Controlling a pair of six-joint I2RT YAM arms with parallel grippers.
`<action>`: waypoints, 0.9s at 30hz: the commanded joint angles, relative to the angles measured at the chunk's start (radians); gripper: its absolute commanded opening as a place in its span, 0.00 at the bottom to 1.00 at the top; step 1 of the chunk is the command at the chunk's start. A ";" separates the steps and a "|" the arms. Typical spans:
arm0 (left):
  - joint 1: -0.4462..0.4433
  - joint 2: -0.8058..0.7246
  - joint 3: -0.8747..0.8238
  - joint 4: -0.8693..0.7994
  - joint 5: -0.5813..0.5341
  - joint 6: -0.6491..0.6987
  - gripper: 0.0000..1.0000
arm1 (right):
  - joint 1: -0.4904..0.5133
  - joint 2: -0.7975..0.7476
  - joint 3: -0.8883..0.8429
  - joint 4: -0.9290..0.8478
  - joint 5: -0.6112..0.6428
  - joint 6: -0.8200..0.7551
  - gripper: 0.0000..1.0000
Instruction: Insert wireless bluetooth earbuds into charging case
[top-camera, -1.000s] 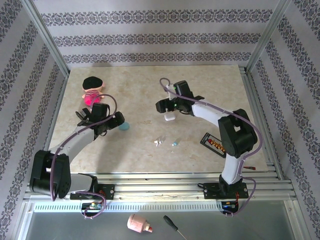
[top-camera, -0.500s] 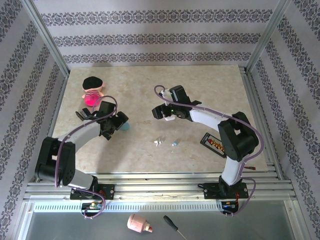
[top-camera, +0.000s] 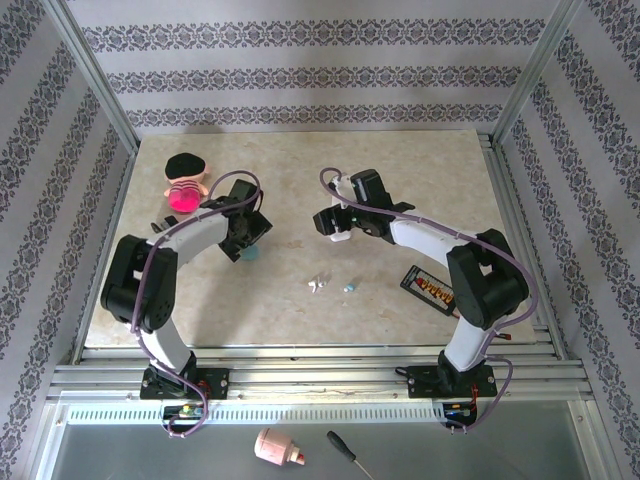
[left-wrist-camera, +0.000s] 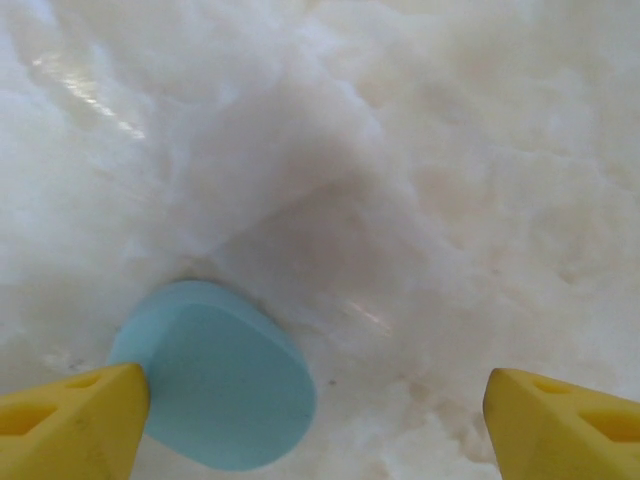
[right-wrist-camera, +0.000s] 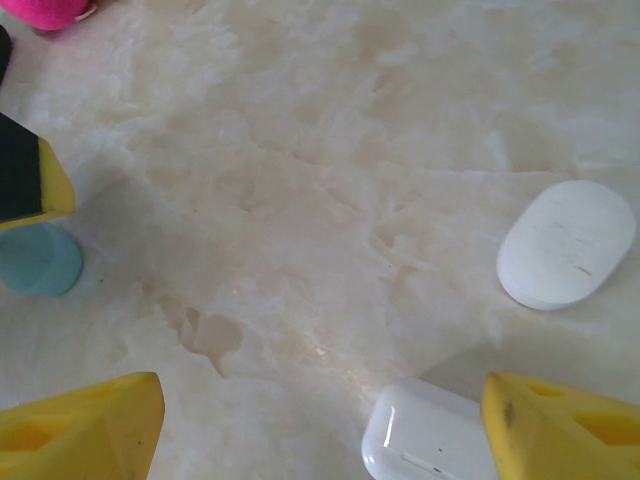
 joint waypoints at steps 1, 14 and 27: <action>-0.008 0.039 0.051 -0.183 -0.070 -0.040 0.85 | -0.008 -0.036 -0.018 0.019 -0.005 -0.006 0.82; -0.018 0.089 0.102 -0.204 -0.072 -0.018 0.82 | -0.016 -0.023 -0.018 0.026 -0.012 0.005 0.82; -0.031 0.092 0.092 -0.169 -0.032 -0.017 0.61 | -0.036 -0.032 -0.029 0.028 -0.023 0.023 0.81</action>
